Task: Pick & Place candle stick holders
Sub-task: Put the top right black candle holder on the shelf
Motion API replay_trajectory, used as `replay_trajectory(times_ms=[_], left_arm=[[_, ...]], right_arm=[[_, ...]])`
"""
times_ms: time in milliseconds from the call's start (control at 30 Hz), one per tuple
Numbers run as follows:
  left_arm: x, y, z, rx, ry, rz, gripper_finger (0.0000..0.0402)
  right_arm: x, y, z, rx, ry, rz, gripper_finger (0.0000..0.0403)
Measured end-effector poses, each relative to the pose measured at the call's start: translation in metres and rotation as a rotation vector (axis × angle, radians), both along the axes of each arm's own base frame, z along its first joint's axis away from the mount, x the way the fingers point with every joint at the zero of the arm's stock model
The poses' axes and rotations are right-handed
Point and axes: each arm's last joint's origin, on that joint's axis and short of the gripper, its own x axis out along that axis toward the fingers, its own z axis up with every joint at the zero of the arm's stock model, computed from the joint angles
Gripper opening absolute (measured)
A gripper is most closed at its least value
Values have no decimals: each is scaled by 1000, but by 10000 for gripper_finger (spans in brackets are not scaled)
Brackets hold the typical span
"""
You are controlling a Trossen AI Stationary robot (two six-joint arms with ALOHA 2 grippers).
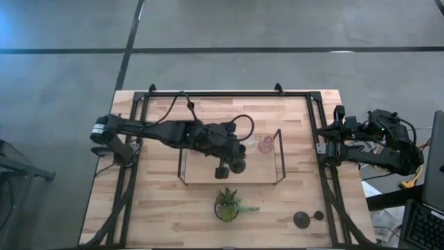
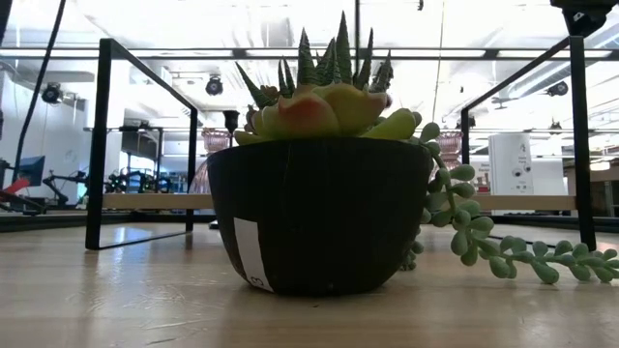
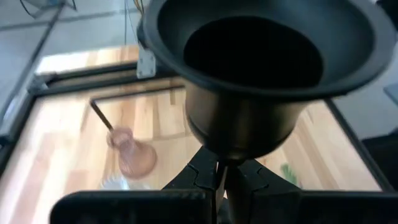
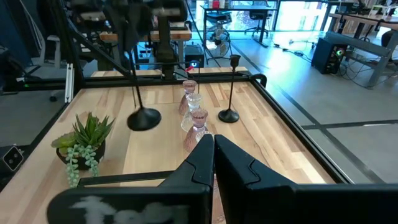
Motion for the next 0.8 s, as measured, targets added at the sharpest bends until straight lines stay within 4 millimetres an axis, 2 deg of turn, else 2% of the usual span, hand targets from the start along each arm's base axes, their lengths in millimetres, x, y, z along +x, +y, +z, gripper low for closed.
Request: replay_trajectory(times_ms=[233,500,800], left_arm=[[-1,13,-20,-14,52,39,15],[-14,16,-25,-44,-24,43,15],[-27,32,-52,-122,-46,71,15]], right_arm=[[0,0,0,1,0,0,8],[0,0,0,0,0,0,8],[0,0,0,0,0,0,8]])
